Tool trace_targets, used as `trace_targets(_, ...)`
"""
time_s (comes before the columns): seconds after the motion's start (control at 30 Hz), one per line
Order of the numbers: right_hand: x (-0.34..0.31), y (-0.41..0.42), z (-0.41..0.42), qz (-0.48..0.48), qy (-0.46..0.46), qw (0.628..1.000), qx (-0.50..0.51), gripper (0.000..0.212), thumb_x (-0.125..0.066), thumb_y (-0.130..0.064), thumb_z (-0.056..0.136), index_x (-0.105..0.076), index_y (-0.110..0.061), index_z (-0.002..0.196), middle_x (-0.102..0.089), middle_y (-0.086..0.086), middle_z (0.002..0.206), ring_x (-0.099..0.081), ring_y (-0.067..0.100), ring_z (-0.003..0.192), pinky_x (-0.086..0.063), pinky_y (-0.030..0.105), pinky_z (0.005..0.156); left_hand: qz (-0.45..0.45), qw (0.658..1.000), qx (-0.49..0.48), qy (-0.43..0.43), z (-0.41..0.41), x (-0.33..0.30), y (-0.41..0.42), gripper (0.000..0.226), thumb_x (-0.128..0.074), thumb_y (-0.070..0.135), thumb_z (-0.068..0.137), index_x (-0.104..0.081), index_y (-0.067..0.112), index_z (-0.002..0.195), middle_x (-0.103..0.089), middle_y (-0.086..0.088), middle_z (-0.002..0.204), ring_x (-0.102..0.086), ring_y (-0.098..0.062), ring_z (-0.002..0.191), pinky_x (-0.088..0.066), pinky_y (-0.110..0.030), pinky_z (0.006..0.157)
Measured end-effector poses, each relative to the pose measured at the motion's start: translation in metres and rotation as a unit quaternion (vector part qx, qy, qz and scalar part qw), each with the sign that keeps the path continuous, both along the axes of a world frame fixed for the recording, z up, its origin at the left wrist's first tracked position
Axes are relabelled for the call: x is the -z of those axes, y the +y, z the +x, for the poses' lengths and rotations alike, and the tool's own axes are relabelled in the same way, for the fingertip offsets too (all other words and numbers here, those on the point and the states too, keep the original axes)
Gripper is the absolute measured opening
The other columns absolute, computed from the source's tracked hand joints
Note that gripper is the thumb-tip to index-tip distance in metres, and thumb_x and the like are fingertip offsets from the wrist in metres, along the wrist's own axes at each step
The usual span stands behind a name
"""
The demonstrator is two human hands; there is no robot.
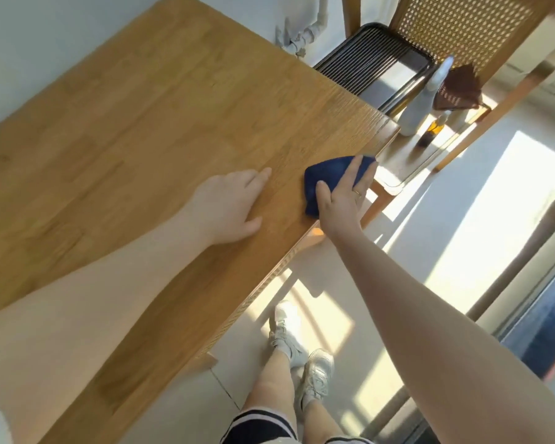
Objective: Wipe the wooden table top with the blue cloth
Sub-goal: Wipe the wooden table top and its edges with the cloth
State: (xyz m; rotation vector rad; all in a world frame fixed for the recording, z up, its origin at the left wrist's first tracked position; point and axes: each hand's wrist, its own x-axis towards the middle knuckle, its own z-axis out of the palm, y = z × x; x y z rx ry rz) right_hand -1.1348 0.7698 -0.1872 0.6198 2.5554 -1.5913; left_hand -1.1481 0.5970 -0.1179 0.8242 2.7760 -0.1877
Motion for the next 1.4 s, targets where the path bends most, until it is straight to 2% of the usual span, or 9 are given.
trace_targets(0.23,0.004,-0.011,0.032,0.042,0.014,0.996,-0.081,0.068,-0.036,-0.020,0.098,0.011,-0.010,0.146,0.027,0.018,0.150,0.003,0.033,0.142,-0.020,0.044,0.113,0.022,0.998,-0.008,-0.054,-0.064,0.003,0.059,0.098,-0.068,0.045,0.079,-0.007,0.017,0.151,-0.009,-0.007,0.158,-0.015,-0.024,0.143,-0.024,-0.039,0.113)
trace_targets(0.47,-0.007,0.048,-0.068,0.084,-0.053,0.994,0.052,0.070,-0.039,-0.024,0.096,0.007,-0.016,0.147,0.021,0.010,0.154,-0.005,0.031,0.142,-0.020,0.042,0.114,-0.011,0.997,0.052,-0.055,-0.123,0.000,0.078,0.093,-0.061,0.055,0.081,-0.010,0.019,0.150,-0.004,-0.003,0.159,-0.012,-0.023,0.144,-0.023,-0.041,0.114)
trace_targets(0.77,-0.003,0.039,-0.044,0.109,-0.050,0.993,0.007,0.071,-0.043,-0.026,0.094,0.003,-0.019,0.148,0.024,0.003,0.153,-0.002,0.027,0.143,-0.024,0.043,0.113,-0.045,0.993,0.061,-0.089,-0.158,0.009,0.091,0.114,-0.068,0.062,0.067,-0.003,0.020,0.151,0.003,-0.007,0.159,-0.007,-0.024,0.145,-0.028,-0.042,0.111)
trace_targets(0.87,-0.005,0.052,-0.073,0.164,-0.041,0.985,0.039,0.064,-0.043,-0.025,0.091,-0.014,-0.013,0.146,0.005,0.008,0.156,-0.003,0.028,0.143,-0.019,0.042,0.115,-0.023,0.992,0.055,-0.107,-0.158,0.011,0.085,0.113,-0.067,0.063,0.067,-0.002,0.022,0.151,0.006,-0.004,0.159,-0.002,-0.022,0.146,-0.024,-0.041,0.113)
trace_targets(0.93,-0.005,0.070,-0.096,0.188,-0.020,0.981,0.035,0.054,-0.044,-0.025,0.088,-0.031,-0.011,0.139,-0.022,0.010,0.150,-0.020,0.030,0.137,-0.027,0.044,0.111,-0.021,0.992,0.056,-0.108,-0.158,0.014,0.084,0.113,-0.066,0.064,0.067,-0.002,0.022,0.151,0.006,-0.004,0.159,-0.001,-0.022,0.146,-0.018,-0.039,0.115)
trace_targets(1.03,-0.009,0.094,-0.116,0.209,-0.041,0.976,-0.037,0.037,-0.043,-0.030,0.087,-0.045,-0.016,0.120,-0.052,0.008,0.115,-0.052,0.025,0.097,-0.047,0.035,0.076,-0.039,0.992,0.069,-0.094,-0.159,0.013,0.088,0.115,-0.067,0.065,0.066,-0.003,0.019,0.151,0.004,-0.007,0.159,-0.004,-0.024,0.146,-0.013,-0.036,0.116)
trace_targets(1.13,-0.016,0.106,-0.107,0.186,-0.038,0.976,-0.103,0.034,-0.046,-0.026,0.087,-0.043,-0.018,0.120,-0.050,0.002,0.103,-0.051,0.017,0.079,-0.039,0.024,0.057,-0.057,0.992,0.057,-0.100,-0.157,0.008,0.095,0.117,-0.070,0.063,0.065,-0.003,0.018,0.151,0.003,-0.008,0.159,-0.005,-0.025,0.146,-0.015,-0.037,0.115)
trace_targets(1.3,-0.018,0.110,-0.092,0.201,-0.028,0.974,-0.103,0.041,-0.043,-0.027,0.076,-0.043,-0.018,0.117,-0.050,0.003,0.107,-0.052,0.024,0.085,-0.046,0.036,0.069,-0.074,0.990,0.044,-0.114,-0.156,0.004,0.100,0.118,-0.071,0.061,0.065,-0.001,0.019,0.151,0.005,-0.007,0.159,-0.003,-0.024,0.146,-0.017,-0.038,0.115)
trace_targets(1.4,-0.019,0.098,-0.135,0.268,-0.042,0.944,-0.188,0.033,-0.042,-0.028,0.080,-0.045,-0.017,0.111,-0.054,0.007,0.110,-0.052,0.027,0.092,-0.046,0.043,0.079,-0.071,0.990,0.023,-0.120,-0.157,0.005,0.098,0.116,-0.070,0.060,0.067,0.001,0.021,0.150,0.008,-0.004,0.158,0.001,-0.022,0.146,-0.011,-0.035,0.116)
